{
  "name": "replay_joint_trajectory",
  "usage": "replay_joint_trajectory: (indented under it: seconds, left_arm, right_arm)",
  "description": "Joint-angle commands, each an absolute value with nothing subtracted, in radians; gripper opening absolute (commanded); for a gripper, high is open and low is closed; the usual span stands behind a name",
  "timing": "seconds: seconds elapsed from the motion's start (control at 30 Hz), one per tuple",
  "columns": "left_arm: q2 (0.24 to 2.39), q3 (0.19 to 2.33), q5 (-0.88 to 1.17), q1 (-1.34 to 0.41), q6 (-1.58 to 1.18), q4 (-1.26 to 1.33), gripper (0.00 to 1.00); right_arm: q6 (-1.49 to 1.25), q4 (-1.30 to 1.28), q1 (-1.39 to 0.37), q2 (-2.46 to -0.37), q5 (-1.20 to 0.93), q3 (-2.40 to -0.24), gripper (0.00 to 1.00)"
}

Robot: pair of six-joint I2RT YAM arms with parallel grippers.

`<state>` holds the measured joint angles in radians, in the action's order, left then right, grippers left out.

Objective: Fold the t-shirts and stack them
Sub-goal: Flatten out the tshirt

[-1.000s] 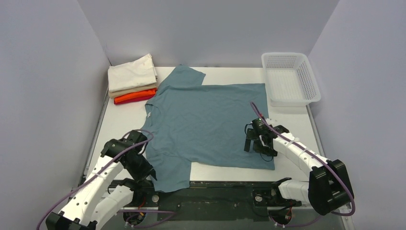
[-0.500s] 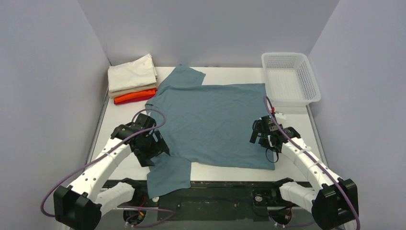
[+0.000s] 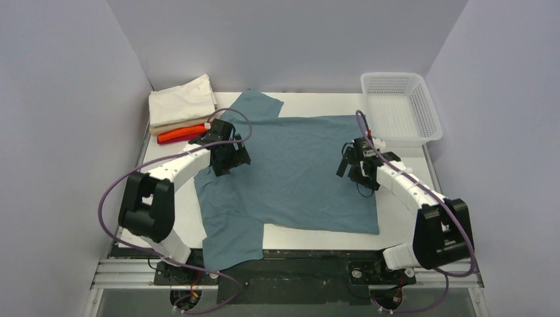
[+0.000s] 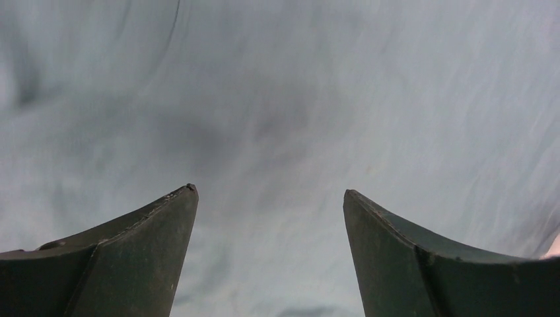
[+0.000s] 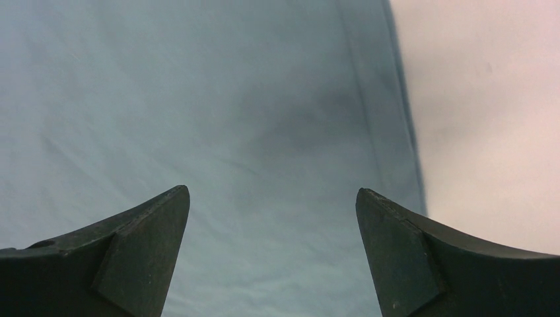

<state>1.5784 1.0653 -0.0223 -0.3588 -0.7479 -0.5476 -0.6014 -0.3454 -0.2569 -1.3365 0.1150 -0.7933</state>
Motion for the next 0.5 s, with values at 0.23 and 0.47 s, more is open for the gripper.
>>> replay_joint_trajectory:
  seconds: [0.23,0.47]
  left_arm:
    - [1.973,1.470,-0.039,-0.263,-0.562,-0.434,0.93]
    - [2.068,1.521,-0.001,-0.227,-0.552,-0.427,0.94]
  right_arm:
    - [-0.489,-0.329,-0.273,-1.878,0.214,-1.426,0.91]
    - [-0.500,-0.412,-0.267,-2.127,0.214,-1.660,0.90]
